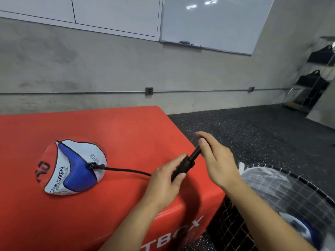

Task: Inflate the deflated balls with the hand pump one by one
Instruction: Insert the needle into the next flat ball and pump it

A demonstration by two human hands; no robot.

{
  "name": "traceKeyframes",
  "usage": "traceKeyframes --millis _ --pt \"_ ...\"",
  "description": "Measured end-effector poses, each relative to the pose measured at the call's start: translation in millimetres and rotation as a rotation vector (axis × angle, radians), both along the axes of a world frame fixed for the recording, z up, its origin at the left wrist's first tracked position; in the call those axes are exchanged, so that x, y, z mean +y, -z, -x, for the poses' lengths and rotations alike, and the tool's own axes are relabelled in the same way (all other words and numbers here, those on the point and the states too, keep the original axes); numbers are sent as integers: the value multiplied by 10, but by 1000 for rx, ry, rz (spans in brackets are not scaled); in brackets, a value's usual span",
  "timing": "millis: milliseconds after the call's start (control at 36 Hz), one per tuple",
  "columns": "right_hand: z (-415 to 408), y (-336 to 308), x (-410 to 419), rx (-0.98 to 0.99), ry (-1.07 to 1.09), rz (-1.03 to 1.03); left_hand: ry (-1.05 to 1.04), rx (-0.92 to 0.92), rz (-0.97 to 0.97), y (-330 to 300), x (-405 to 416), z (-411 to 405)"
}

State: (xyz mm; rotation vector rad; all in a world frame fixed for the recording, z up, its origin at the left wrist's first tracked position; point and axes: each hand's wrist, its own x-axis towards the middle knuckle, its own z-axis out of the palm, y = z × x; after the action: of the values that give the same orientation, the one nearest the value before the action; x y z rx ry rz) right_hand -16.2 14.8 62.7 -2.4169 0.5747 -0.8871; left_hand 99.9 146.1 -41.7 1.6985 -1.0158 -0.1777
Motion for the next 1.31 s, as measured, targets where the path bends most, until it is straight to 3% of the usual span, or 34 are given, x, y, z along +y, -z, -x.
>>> traceKeyframes --millis 222,389,917,1167,1306 --pt "221 -253 -348 -337 109 -132 29 -120 -99 -78 11 98" --pt "170 -287 -274 -380 127 -159 13 -143 -115 -77 20 79" --pt "-148 249 49 199 -60 -28 -39 30 -40 2 -9 -19" --pt "-74 126 162 73 -49 38 -33 28 -8 -74 74 28" --pt "104 -194 -119 -214 77 -30 6 -21 -53 -76 40 86"
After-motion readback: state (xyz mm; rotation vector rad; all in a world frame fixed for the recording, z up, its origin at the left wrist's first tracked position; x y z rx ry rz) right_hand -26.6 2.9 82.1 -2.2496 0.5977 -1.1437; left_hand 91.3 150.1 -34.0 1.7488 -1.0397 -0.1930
